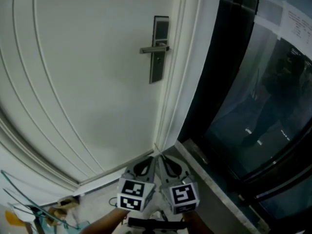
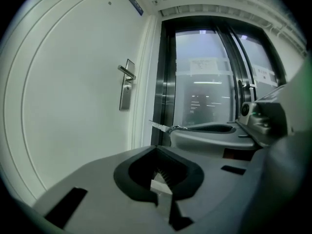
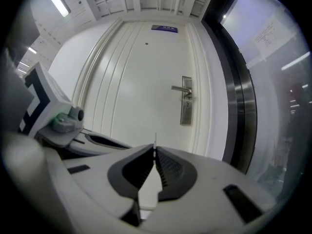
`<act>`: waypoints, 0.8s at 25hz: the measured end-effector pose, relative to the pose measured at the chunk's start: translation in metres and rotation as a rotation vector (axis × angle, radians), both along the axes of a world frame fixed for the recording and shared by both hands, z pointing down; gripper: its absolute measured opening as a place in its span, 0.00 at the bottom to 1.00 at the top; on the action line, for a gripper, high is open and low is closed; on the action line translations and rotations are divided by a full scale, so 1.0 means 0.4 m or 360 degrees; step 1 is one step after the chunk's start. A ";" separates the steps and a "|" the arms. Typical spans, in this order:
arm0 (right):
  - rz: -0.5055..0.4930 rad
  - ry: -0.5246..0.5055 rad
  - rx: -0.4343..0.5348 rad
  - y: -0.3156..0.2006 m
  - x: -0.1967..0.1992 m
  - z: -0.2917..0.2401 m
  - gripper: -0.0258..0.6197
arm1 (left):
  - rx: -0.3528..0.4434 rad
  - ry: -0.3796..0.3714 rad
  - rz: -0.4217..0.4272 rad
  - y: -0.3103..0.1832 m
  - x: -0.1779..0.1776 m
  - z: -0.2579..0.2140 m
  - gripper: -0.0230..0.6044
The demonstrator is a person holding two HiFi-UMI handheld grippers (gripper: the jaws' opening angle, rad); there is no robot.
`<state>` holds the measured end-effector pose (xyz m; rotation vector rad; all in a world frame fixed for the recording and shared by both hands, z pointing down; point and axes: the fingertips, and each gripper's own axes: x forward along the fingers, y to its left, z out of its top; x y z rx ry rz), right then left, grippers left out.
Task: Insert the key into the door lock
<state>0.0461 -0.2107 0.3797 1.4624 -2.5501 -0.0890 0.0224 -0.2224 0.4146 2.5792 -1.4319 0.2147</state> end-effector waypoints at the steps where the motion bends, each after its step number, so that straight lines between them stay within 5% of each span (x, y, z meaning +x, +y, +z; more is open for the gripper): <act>1: -0.0009 0.0006 0.0007 -0.016 0.015 -0.004 0.07 | 0.0001 -0.0009 -0.0008 -0.015 0.014 -0.003 0.04; 20: -0.0241 0.0200 0.0241 -0.225 0.123 -0.083 0.07 | 0.0083 -0.0048 -0.0179 -0.210 0.127 -0.062 0.04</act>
